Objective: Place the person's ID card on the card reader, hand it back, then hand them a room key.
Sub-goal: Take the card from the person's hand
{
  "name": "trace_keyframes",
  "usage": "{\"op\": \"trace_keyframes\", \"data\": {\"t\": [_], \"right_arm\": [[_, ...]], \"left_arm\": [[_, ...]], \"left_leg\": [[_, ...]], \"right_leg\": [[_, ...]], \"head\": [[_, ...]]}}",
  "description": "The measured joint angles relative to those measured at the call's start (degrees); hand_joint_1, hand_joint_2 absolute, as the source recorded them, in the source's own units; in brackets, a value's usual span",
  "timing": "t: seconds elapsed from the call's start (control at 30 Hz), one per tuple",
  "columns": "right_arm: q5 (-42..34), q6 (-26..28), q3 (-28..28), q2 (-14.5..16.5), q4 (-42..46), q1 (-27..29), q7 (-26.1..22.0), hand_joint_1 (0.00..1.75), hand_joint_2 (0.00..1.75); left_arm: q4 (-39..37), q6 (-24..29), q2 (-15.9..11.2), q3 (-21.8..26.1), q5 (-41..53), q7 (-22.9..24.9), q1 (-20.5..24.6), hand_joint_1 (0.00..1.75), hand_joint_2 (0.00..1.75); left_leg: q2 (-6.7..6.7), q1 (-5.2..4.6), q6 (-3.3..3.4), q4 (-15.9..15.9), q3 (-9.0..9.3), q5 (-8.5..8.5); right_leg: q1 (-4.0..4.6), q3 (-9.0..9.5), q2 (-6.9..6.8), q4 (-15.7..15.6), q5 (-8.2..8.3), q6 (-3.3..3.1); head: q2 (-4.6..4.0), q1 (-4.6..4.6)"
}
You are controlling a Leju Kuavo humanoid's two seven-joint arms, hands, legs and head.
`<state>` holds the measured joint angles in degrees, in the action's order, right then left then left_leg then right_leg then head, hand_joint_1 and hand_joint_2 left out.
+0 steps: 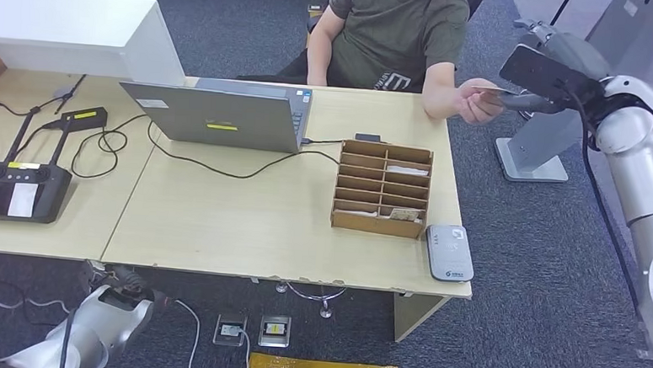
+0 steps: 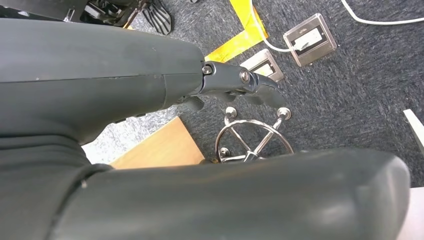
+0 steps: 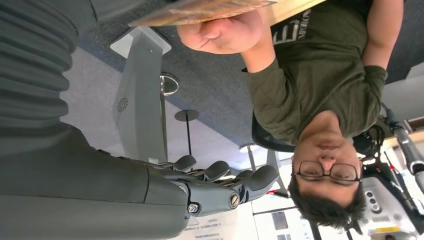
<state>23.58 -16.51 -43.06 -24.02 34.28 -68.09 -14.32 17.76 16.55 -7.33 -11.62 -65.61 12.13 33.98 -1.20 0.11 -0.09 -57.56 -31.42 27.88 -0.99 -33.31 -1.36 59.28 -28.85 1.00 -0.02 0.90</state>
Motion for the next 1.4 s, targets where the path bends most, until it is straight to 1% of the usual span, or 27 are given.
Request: {"op": "trace_keyframes", "data": {"t": [0.03,0.5,0.97,1.3,1.4], "right_arm": [[0.0,-0.1,-0.3,0.1,0.1,0.0,-0.1,1.75,1.75],[0.4,-0.6,-3.3,1.0,0.3,-0.1,-1.6,1.75,1.75],[1.6,-0.3,-5.8,1.2,0.3,-0.1,-1.6,1.75,1.75],[0.0,-1.1,-7.6,-0.8,0.5,3.1,0.6,1.75,1.75],[-1.6,-1.3,-8.1,-1.6,1.3,4.3,1.9,1.75,1.75]], "left_arm": [[0.0,0.0,0.0,-0.1,0.0,0.0,0.0,0.00,0.00],[-0.1,0.0,-0.2,-0.2,0.0,0.0,0.0,0.00,0.00],[-0.1,0.0,-0.2,-0.5,0.0,0.0,0.0,0.00,0.00],[-0.4,-0.2,-0.6,-0.6,0.0,0.2,0.0,0.00,0.00],[-0.4,-0.2,-0.8,-0.9,0.0,0.2,0.1,0.00,0.00]], "left_leg": [[0.00,0.00,0.00,0.0,0.00,0.00],[0.00,0.00,0.00,0.0,0.01,-0.04],[0.01,0.00,0.02,0.0,0.01,-0.07],[0.09,0.01,0.02,0.0,0.01,-0.07],[0.09,0.05,0.02,0.0,0.02,-0.07]], "right_leg": [[0.00,0.00,0.00,0.0,0.01,0.00],[0.00,-0.01,0.02,0.0,0.04,-0.02],[0.00,-0.05,0.04,0.0,0.07,-0.01],[0.01,-0.08,0.10,0.0,0.11,-0.02],[0.05,-0.08,0.09,0.0,0.11,-0.02]], "head": [[0.00,-0.01],[0.00,-0.01],[0.00,-0.01],[0.00,0.00],[0.00,-0.01]]}}
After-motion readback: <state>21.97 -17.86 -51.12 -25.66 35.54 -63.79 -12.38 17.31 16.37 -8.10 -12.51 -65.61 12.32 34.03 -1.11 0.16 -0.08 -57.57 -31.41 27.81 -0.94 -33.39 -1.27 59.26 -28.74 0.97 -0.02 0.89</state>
